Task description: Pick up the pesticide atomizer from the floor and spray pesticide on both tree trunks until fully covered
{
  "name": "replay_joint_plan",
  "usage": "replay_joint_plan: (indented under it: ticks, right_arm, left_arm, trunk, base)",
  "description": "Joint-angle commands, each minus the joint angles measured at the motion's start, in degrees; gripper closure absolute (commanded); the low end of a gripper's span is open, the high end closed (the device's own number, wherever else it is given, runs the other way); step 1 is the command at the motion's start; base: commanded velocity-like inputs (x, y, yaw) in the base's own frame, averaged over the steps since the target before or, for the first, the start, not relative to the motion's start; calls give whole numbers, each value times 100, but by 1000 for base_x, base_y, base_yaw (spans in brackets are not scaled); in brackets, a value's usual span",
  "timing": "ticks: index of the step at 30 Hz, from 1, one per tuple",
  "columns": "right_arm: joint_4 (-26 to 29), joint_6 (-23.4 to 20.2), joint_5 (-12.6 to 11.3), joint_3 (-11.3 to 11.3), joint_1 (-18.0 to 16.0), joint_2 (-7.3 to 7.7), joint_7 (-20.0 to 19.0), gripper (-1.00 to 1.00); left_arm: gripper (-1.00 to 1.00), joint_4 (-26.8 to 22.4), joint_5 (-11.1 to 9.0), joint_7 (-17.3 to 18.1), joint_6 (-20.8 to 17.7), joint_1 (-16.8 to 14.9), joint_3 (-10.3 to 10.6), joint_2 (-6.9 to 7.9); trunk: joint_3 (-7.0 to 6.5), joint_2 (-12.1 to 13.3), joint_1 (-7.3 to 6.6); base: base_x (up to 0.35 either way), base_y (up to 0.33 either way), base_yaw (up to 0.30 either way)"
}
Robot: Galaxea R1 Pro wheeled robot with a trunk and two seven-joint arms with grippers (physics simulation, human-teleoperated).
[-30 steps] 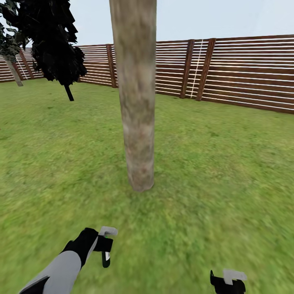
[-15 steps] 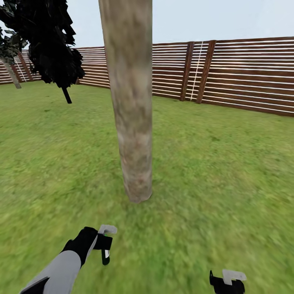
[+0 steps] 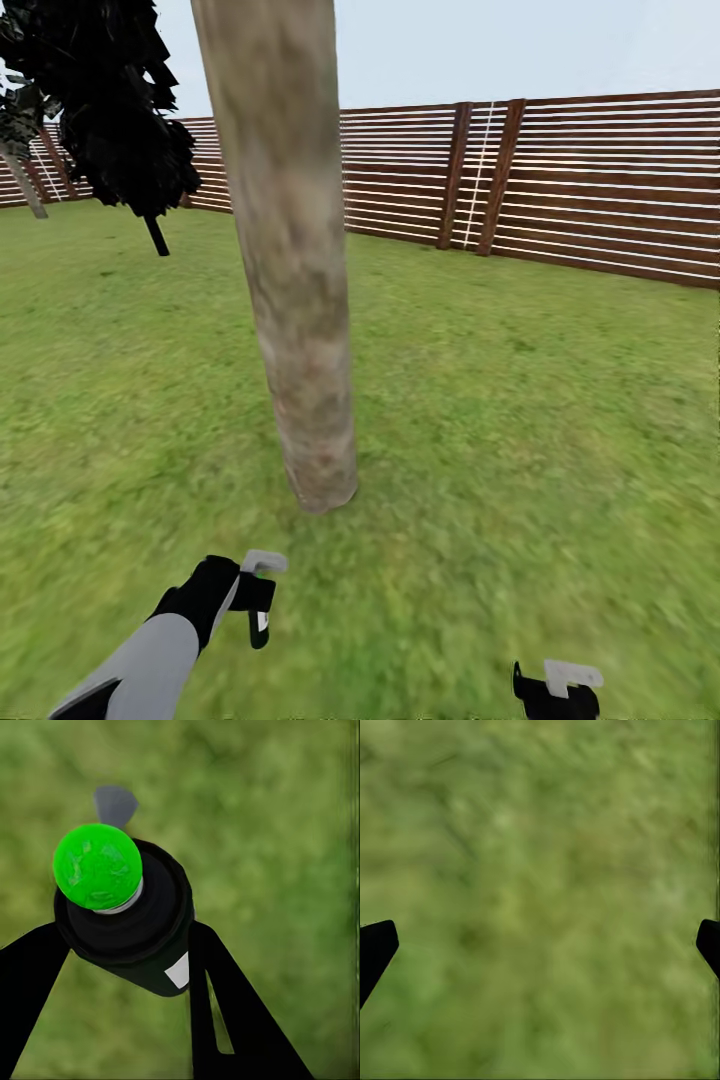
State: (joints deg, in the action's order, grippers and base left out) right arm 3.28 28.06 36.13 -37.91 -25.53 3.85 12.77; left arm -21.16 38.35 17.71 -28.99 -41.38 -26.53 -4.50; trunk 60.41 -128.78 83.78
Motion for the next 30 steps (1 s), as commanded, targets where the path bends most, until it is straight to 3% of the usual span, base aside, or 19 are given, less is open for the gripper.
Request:
replay_joint_plan:
  ticks: [1,11,18,21,23,24,26,28,30]
  right_arm:
    - [-12,15,61,-32,-5,1,31,-100]
    - [-14,15,61,-32,-5,1,32,-100]
    - [-12,15,62,-32,-5,1,28,-100]
    - [-12,15,66,-32,-5,1,30,-100]
    - [-12,15,67,-32,-5,1,32,-100]
    - [-12,15,67,-32,-5,1,30,-100]
    - [-12,15,63,-32,-5,2,32,-100]
    - [-12,15,63,-32,-5,2,32,-100]
    - [-12,15,62,-32,-5,1,32,-100]
  left_arm:
    - [100,-19,62,43,-28,-2,-45,-4]
    - [100,-487,43,56,-68,30,-68,18]
    - [100,-489,41,83,-365,-355,-35,16]
    - [100,-496,41,91,-459,-474,-56,339]
    - [100,-495,42,92,-465,-498,-52,437]
    - [100,-491,43,92,-492,-544,-43,401]
    - [100,-487,52,90,-666,-686,-33,95]
    - [100,-486,49,91,-810,-834,-29,-83]
    - [100,-486,46,92,-955,-1046,-24,-128]
  trunk:
    - [5,-2,-1]
    - [-17,-2,-1]
    - [-18,-2,-1]
    - [-18,-2,-1]
    - [-18,-2,-1]
    - [-18,-2,-1]
    - [-18,-2,-1]
    - [-18,-2,-1]
    - [-18,-2,-1]
  base:
    - [-87,-267,0]
    - [-123,-67,-152]
    - [-1,0,-12]
    - [0,0,0]
    - [0,0,0]
    - [0,0,0]
    - [0,0,0]
    - [0,0,0]
    - [0,0,0]
